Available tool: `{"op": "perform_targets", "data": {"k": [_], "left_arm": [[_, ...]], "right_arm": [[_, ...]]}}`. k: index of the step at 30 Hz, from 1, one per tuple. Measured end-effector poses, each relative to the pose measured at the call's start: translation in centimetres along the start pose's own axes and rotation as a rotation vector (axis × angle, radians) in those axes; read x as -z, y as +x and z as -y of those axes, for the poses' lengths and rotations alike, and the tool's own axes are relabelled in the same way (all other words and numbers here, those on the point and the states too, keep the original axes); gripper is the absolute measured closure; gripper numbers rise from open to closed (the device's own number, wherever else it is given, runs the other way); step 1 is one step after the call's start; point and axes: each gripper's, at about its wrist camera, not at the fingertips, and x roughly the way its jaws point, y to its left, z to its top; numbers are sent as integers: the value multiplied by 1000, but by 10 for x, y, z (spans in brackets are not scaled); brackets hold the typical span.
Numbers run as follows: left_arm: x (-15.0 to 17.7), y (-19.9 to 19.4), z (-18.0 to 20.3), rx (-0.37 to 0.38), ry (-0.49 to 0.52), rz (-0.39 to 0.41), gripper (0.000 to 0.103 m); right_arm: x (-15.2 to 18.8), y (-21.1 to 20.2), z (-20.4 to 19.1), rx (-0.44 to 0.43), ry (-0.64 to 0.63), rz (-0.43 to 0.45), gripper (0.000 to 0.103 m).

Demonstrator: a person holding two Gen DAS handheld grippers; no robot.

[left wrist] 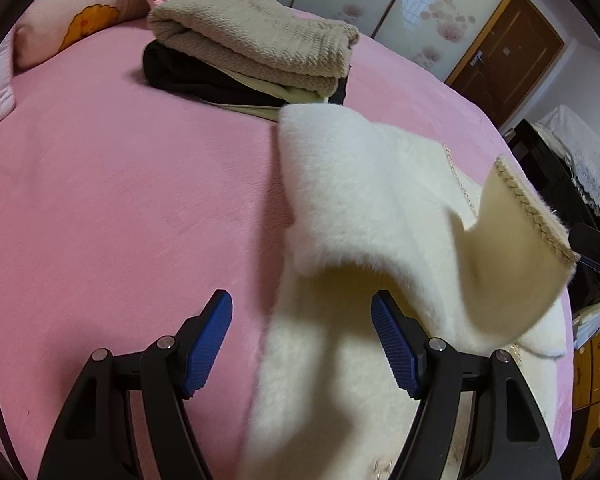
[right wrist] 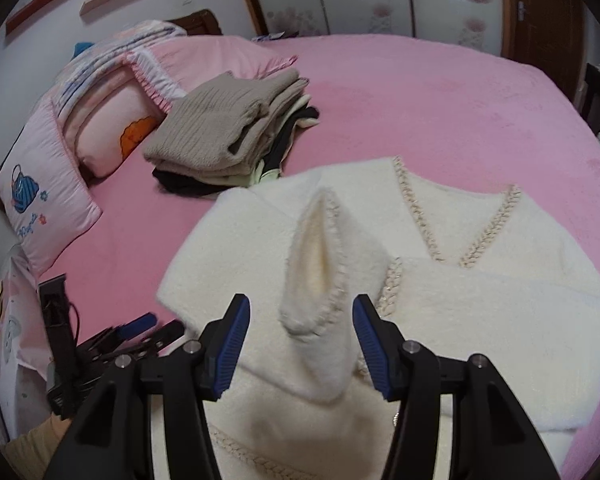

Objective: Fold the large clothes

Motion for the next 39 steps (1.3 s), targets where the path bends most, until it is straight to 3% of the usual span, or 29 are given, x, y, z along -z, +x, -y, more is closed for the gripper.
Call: {"op": "perform_targets", "data": {"k": [8, 9, 10, 12, 16, 19, 21, 26, 32, 35, 36, 39], "left_arm": [[-18, 11, 9, -32, 1, -1, 32], [-20, 12, 11, -39, 2, 2, 32], [-21, 13, 11, -44, 3, 4, 32], [-24, 15, 12, -60, 3, 10, 32], [-28, 22, 12, -99, -10, 14, 37], [-30, 31, 9, -131, -33, -10, 48], [-29, 36, 6, -108, -57, -27, 49], [-25, 38, 12, -112, -30, -28, 56], [-18, 36, 13, -138, 13, -59, 59], [-14, 29, 14, -149, 58, -82, 59], [-13, 25, 14, -147, 80, -95, 58], [-9, 9, 16, -112, 161, -125, 55]], "right_arm": [[-17, 52, 7, 166, -37, -157, 50], [-19, 57, 8, 187, -45, -172, 61], [-18, 60, 9, 210, -56, -185, 91], [-21, 54, 7, 252, -88, -167, 91], [-32, 2, 7, 297, -161, 37, 91], [-39, -36, 30, 361, -127, 178, 91], [-41, -53, 56, 391, -64, 228, 91], [-27, -48, 116, 326, 99, 172, 91], [26, 15, 159, 265, 248, -20, 89], [48, 34, 179, 235, 335, -102, 80], [52, 33, 183, 230, 355, -105, 72], [59, 14, 200, 225, 397, -76, 69]]}}
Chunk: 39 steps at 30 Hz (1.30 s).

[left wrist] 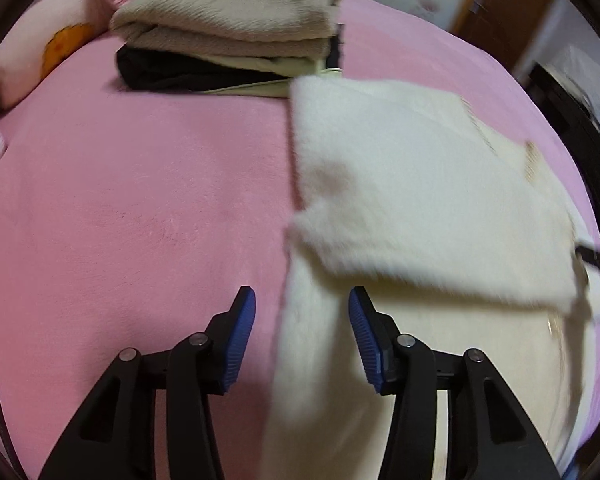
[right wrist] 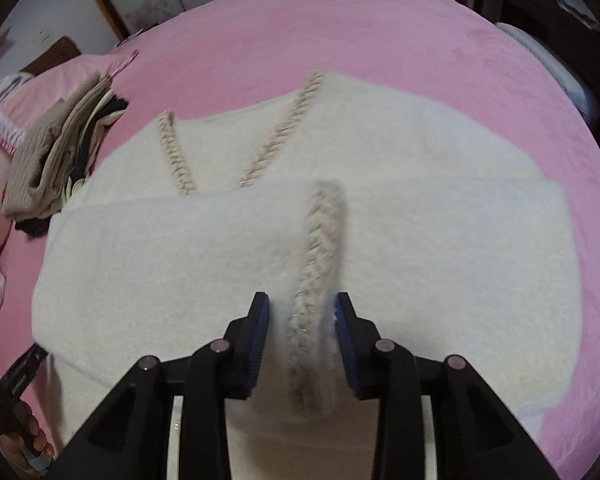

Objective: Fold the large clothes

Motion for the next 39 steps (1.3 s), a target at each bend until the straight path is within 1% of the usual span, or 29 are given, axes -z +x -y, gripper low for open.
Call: {"op": "perform_targets", "data": {"k": [3, 6, 8, 11, 12, 17, 20, 22, 23, 25, 26, 27, 28, 31, 32, 34, 36, 39], "left_arm": [[-1, -23, 1, 14, 59, 46, 55], [-16, -42, 5, 41, 68, 117, 55], [-28, -41, 12, 49, 69, 129, 55], [-52, -22, 24, 49, 61, 120, 53], [-60, -12, 26, 46, 52, 111, 52], [-102, 31, 30, 9, -6, 73, 52], [-119, 52, 30, -31, -33, 63, 52], [-127, 67, 28, -83, -49, 51, 52], [-130, 74, 26, -93, -59, 41, 51], [-134, 85, 22, -99, -90, 32, 49], [-135, 88, 20, -100, -101, 30, 50], [-135, 90, 20, -108, -109, 33, 55], [-135, 90, 23, -113, -106, 44, 64], [-132, 90, 37, -182, -36, 79, 66], [-130, 90, 41, -202, -11, 90, 66], [-127, 92, 48, -236, 18, 106, 66], [-126, 96, 50, -249, 25, 110, 66], [-124, 100, 54, -258, 45, 108, 66]], "right_arm": [[-7, -19, 20, 6, 27, 48, 69], [-15, -29, 26, -10, 32, 89, 69], [-22, -28, 27, -26, 27, 86, 69], [-29, -15, 19, -47, 43, 68, 65], [-32, -8, 17, -42, 48, 62, 65], [-43, 24, 8, -50, 67, 28, 65], [-48, 45, 2, -38, 61, 3, 65], [-49, 49, -2, -42, 47, 14, 64], [-48, 50, -4, -42, 37, 24, 63], [-47, 51, -9, -15, -3, 42, 66], [-46, 50, -12, 5, -34, 53, 74], [-45, 49, -16, 41, -78, 73, 87], [-45, 46, -18, 50, -111, 96, 87], [-51, 34, -18, 61, -136, 190, 88], [-55, 35, -16, 72, -129, 205, 88], [-60, 45, -15, 91, -128, 185, 89], [-57, 62, -19, 150, -167, 139, 89], [-52, 65, -30, 223, -212, 151, 87]]}}
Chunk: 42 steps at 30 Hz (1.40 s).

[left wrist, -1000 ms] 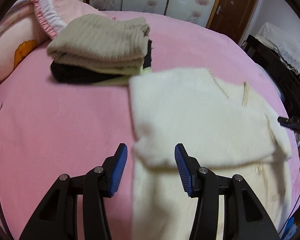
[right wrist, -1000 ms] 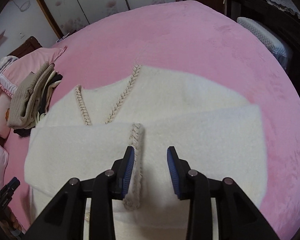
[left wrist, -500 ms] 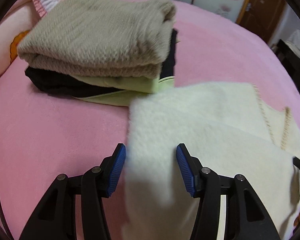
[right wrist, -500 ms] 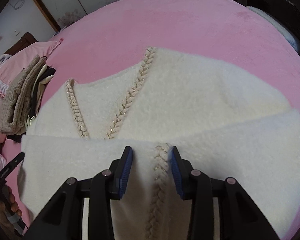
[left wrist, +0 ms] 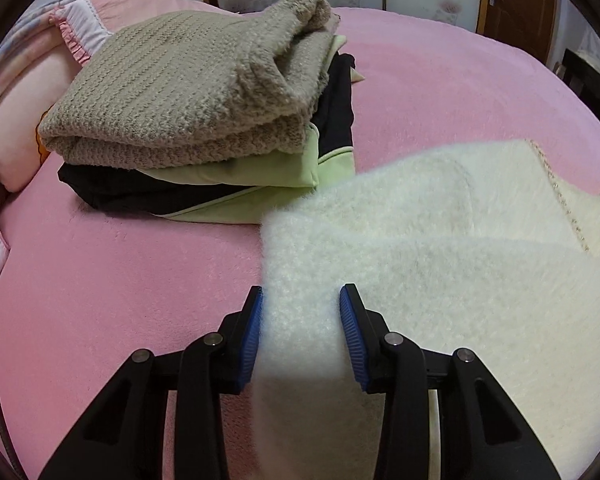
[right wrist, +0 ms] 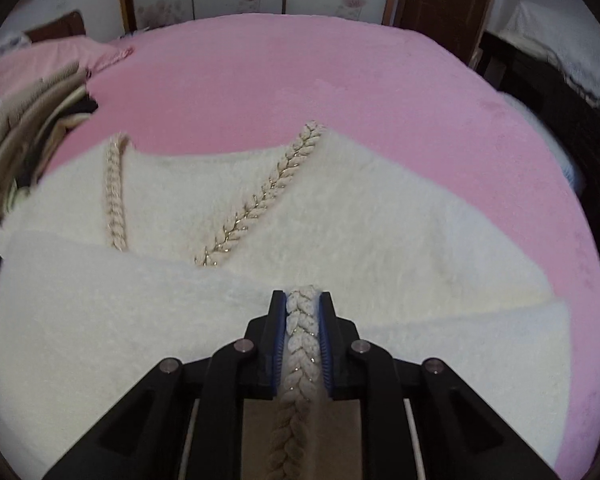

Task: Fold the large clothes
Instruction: 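Release the panel and smooth the folded side with the left gripper, then move both grippers back to the cardigan hem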

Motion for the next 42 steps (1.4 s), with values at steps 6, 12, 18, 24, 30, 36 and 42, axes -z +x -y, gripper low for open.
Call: {"op": "perform_targets", "data": {"k": [6, 12, 18, 24, 30, 36, 42], "left_arm": [[7, -29, -1, 30, -26, 10, 66], [54, -103, 5, 197, -24, 106, 66], [99, -102, 23, 206, -41, 25, 66], [107, -88, 13, 206, -20, 9, 71], [98, -92, 4, 232, -24, -40, 70], [101, -149, 2, 234, -12, 33, 30], [113, -216, 6, 224, 27, 107, 10]], "right_arm": [[7, -52, 3, -13, -3, 77, 83], [36, -106, -24, -212, -2, 135, 83], [52, -84, -72, -294, -13, 25, 83], [79, -56, -32, -70, -1, 11, 86], [93, -74, 10, -126, 78, -28, 88], [112, -126, 17, -214, 137, 21, 88], [122, -175, 19, -190, 144, 49, 85]]}}
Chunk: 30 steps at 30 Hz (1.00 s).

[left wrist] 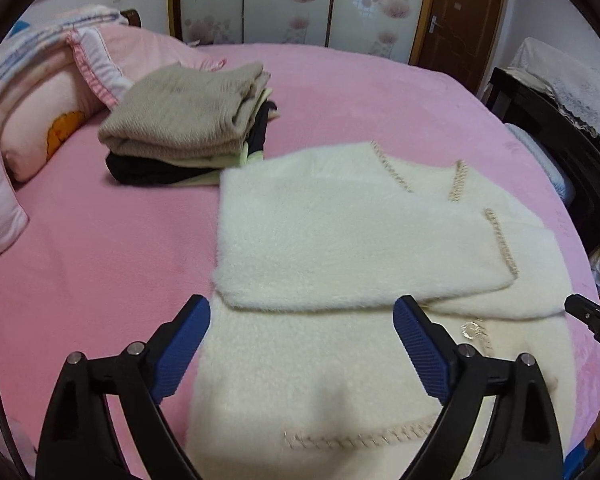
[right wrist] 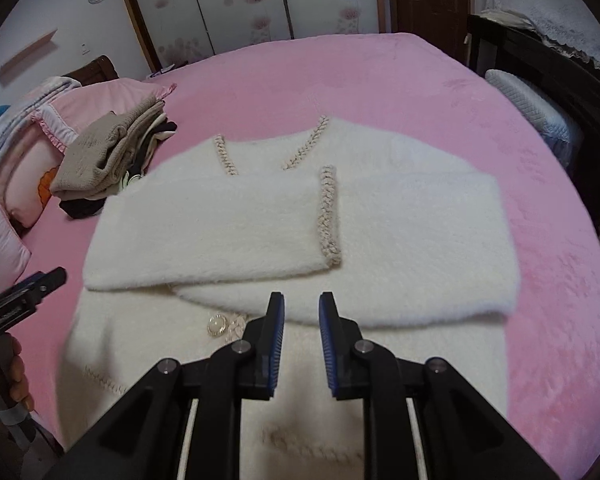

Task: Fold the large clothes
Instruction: 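Move both grippers back to the cardigan hem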

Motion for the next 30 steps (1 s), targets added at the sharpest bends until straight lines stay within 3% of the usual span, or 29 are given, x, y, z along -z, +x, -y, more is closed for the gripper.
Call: {"op": "perform_targets", "data": {"k": [16, 21, 30], "left_arm": [[56, -129, 40, 60, 95, 62, 10], [79, -150, 42, 60, 91, 69, 10], [128, -178, 34, 76, 78, 92, 10]], "right_arm": [[49, -123, 7, -3, 17, 141, 83], [73, -154, 8, -12, 11, 192, 78], [117, -179, 10, -19, -29, 228, 77]]}}
